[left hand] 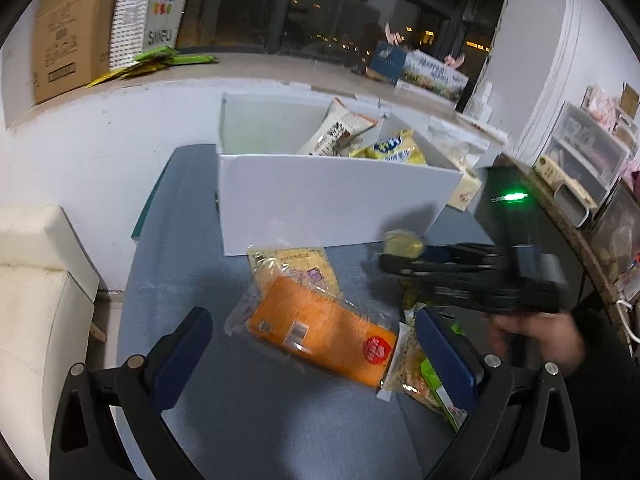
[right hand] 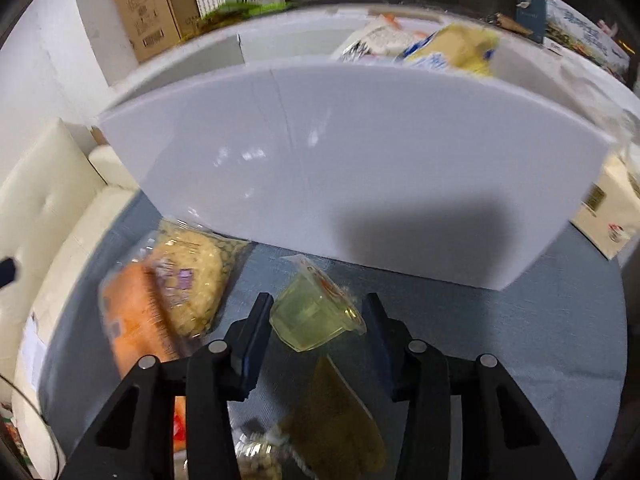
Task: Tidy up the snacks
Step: 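Grasp the clear jelly cup with the right tool while the left tool grasps the cartoon-printed bread bag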
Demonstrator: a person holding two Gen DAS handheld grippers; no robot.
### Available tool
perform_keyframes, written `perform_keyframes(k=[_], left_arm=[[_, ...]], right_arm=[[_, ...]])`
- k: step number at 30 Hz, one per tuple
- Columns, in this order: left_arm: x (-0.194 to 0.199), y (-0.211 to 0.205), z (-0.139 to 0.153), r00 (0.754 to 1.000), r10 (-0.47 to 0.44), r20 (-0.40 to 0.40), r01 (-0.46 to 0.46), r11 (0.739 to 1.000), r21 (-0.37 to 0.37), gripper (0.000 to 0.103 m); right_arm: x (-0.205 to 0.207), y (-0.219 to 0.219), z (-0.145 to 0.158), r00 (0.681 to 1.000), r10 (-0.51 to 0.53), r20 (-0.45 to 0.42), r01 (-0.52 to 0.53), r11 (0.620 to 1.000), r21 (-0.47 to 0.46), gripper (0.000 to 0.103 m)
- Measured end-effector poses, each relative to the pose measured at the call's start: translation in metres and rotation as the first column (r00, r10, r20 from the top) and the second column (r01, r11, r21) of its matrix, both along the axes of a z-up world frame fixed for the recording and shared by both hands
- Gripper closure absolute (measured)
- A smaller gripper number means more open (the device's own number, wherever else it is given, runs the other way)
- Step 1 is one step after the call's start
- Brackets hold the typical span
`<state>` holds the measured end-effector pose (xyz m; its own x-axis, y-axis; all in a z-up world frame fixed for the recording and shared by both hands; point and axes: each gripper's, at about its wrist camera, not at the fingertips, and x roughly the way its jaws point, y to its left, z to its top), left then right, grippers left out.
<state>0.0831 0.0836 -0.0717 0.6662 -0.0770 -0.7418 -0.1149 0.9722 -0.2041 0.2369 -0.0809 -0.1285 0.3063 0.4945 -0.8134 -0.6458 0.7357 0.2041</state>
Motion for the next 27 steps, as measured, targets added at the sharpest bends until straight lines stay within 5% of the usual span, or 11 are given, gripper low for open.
perform_keyframes(k=[11,17,21,27], left_arm=[[0.102,-0.002,-0.066,0.969,0.079,-0.235,-0.056,0.993,0.104,0.0],[0.126,-0.01,-0.091,0.947,0.142,-0.288,-0.095,0.981,0.17,0.001],[0.121,-0.012,-0.084,0.961,0.135,-0.243,-0.097,0.982,0.163,0.025],[0.096,-0.01,-0.064,0.979,0.094,-0.179,-0.072,0.989,0.127,0.025]], right_arm=[[-0.059,-0.086,0.067,0.998,-0.035,0.06,0.025,0.985,0.169,0.053],[-0.076,-0.104,0.075,0.996,-0.048,0.076,0.033,0.982,0.187,0.053],[-0.083,-0.108,0.071,0.995,-0.049,0.084,0.034,0.984,0.173,0.053],[-0.085,-0.109,0.064,0.997,-0.047,0.069,0.034,0.983,0.181,0.053]])
